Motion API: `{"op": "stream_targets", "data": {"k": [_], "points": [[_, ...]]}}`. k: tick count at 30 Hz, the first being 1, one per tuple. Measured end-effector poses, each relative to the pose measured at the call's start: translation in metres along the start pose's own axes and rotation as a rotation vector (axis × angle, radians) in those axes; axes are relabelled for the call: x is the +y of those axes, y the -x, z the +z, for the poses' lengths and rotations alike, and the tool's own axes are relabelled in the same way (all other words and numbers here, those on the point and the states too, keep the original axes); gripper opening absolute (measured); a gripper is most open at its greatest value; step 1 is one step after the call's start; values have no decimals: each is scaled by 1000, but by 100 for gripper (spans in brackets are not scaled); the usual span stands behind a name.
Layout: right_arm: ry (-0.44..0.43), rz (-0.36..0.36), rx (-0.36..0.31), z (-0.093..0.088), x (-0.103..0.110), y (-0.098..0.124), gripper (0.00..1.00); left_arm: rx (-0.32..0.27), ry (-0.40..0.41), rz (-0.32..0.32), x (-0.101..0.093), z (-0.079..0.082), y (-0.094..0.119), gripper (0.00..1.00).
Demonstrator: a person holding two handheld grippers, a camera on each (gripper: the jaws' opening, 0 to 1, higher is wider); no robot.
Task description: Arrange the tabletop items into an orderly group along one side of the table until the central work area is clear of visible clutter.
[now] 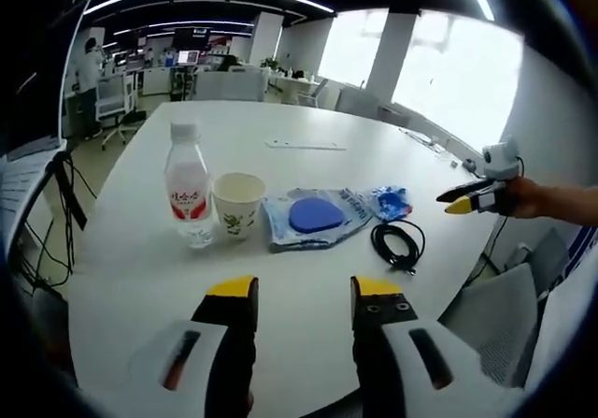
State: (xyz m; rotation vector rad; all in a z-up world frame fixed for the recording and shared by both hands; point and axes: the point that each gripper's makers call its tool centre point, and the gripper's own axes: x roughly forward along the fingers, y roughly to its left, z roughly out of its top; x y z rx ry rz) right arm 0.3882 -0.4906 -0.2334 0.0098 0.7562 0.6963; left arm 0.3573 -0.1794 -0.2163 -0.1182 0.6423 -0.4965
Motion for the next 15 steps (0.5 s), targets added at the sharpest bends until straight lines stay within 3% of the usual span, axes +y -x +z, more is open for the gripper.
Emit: {"op": "stream_targets", "data": {"k": [15], "points": [[-15, 1, 12, -26, 15, 7, 52, 27, -39, -21, -12, -13, 1, 45]]}}
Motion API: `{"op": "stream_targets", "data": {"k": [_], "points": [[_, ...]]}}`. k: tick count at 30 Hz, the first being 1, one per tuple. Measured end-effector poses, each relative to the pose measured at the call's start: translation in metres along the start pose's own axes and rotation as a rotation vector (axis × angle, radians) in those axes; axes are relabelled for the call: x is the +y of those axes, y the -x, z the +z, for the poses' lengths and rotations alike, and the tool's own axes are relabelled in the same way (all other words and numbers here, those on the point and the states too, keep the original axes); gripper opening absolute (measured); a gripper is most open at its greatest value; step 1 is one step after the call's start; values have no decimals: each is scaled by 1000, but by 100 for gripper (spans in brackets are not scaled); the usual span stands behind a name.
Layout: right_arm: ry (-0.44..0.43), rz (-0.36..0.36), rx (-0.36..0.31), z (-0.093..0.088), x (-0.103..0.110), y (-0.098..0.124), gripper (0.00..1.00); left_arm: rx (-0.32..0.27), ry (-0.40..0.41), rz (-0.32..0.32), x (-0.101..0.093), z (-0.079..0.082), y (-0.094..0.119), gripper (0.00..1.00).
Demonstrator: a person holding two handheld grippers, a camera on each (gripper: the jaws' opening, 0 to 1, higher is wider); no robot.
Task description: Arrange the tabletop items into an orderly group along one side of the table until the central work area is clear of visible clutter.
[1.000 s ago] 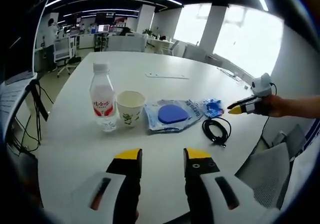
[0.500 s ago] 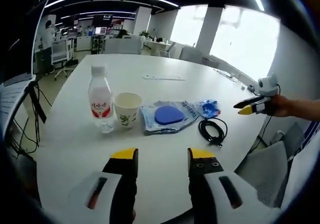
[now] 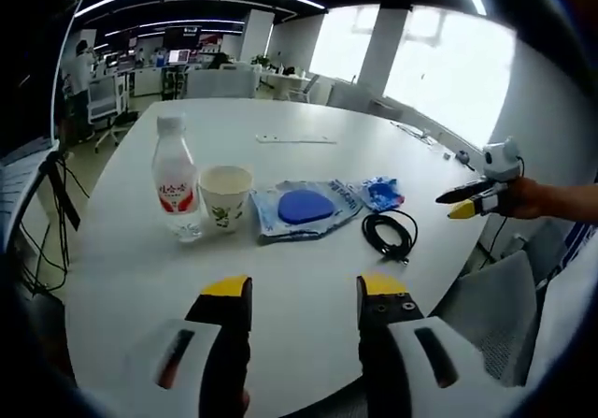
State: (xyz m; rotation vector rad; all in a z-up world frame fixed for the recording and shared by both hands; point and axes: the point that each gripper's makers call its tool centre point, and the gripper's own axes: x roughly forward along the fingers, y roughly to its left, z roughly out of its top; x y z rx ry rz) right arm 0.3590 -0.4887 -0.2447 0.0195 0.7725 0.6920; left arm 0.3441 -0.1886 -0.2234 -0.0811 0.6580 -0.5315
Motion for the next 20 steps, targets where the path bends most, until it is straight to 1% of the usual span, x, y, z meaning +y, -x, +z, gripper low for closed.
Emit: {"op": "stream_targets", "data": {"k": [9, 14, 18, 20], "points": [[-6, 9, 7, -4, 3, -2, 53, -1, 8, 2, -1, -2, 3, 46], [-5, 16, 20, -11, 4, -4, 54, 1, 7, 2, -2, -3, 2, 47], [-5, 23, 23, -11, 6, -4, 55, -4, 9, 3, -1, -1, 3, 47], [-11, 25, 14, -9, 6, -4, 55, -7, 14, 1, -2, -1, 3, 47]]}}
